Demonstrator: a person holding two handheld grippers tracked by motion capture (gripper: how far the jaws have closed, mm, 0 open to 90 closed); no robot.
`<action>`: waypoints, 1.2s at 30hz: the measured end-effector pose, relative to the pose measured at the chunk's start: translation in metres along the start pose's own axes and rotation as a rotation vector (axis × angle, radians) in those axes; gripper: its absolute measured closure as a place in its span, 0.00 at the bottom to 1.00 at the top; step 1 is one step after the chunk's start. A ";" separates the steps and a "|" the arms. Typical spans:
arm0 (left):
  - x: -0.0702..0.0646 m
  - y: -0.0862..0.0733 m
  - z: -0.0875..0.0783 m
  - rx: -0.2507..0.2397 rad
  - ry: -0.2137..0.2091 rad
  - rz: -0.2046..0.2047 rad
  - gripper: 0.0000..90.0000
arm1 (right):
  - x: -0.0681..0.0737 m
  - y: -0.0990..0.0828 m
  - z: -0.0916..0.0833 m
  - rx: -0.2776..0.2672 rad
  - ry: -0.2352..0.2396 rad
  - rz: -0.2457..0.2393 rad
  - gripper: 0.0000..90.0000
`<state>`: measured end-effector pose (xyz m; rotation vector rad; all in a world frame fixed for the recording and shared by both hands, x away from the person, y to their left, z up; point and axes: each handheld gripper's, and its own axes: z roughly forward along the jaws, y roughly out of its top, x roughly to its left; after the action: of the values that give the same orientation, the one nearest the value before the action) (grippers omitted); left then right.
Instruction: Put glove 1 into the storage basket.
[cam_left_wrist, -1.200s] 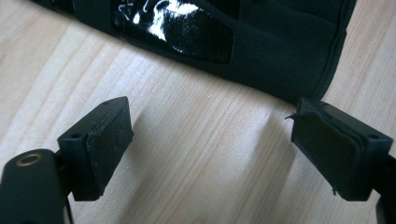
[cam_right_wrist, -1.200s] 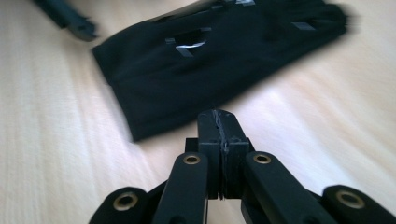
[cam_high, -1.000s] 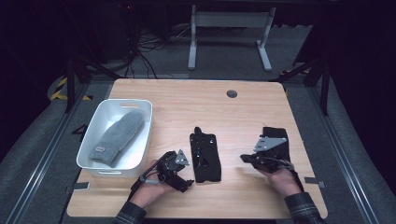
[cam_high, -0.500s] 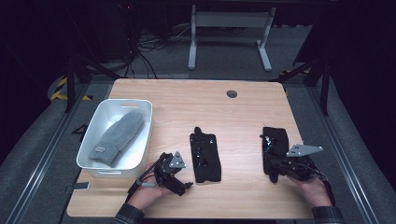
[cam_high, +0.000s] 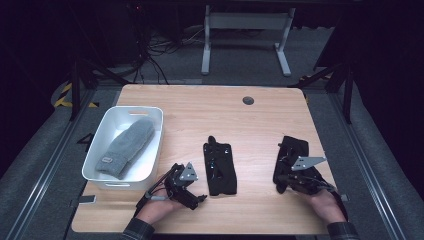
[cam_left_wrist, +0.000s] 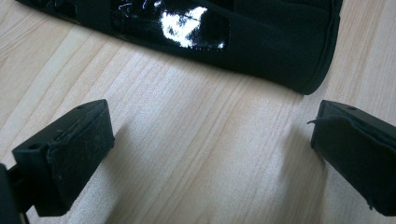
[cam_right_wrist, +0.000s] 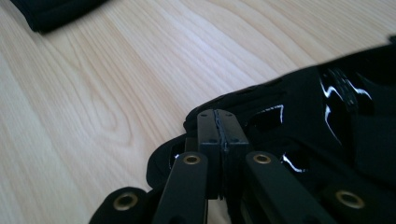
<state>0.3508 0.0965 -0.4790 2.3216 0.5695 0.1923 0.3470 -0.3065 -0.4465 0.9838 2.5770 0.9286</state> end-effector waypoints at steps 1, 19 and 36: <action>0.000 0.000 0.000 -0.001 0.001 -0.001 0.00 | 0.001 0.004 0.004 -0.001 0.003 -0.006 1.00; 0.000 0.000 0.000 -0.002 0.001 -0.002 0.00 | 0.013 0.073 0.064 -0.021 0.061 -0.074 1.00; 0.000 0.000 0.000 -0.002 0.000 -0.001 0.00 | -0.034 0.064 0.025 -0.118 -0.066 0.021 1.00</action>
<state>0.3508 0.0962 -0.4792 2.3196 0.5707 0.1927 0.4159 -0.2801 -0.4253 0.9932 2.4314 1.0230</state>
